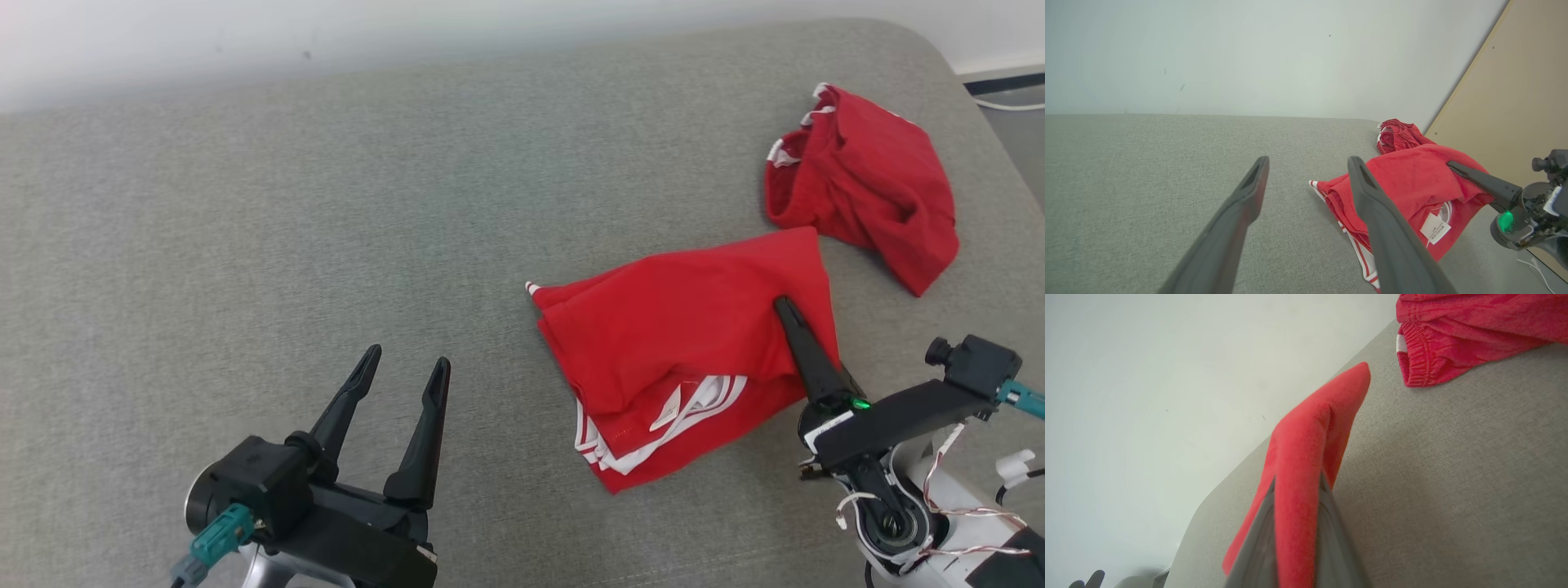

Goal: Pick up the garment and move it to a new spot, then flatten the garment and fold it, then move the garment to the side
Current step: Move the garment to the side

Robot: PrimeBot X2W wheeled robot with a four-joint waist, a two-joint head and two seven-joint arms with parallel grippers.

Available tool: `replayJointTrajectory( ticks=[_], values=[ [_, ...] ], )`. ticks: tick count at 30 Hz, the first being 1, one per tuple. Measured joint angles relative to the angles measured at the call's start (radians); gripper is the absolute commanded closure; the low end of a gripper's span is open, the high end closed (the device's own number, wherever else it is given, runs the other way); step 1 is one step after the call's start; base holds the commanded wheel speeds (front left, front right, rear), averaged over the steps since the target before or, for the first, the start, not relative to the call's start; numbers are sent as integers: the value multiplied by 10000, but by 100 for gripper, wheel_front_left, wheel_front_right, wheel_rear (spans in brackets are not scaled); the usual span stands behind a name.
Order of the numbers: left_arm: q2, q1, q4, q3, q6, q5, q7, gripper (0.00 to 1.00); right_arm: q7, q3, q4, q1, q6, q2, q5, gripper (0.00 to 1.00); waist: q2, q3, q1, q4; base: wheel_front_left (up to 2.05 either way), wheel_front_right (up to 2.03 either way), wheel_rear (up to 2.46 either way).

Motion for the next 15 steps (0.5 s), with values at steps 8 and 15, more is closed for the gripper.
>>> replayJointTrajectory(
  ticks=[8, 15],
  values=[
    [-100, -57, -82, -75, 0, -13, 13, 0, -6, -140, -144, -1335, 0, -15, -261, 100, 0, 208, 0, -286, 0, 0, 0],
    [-226, -429, -59, -50, -2, -52, 13, 0, 102, -433, 280, -2919, 0, -6, -443, 100, 0, 423, 1, -54, 0, 0, 0]
  ],
)
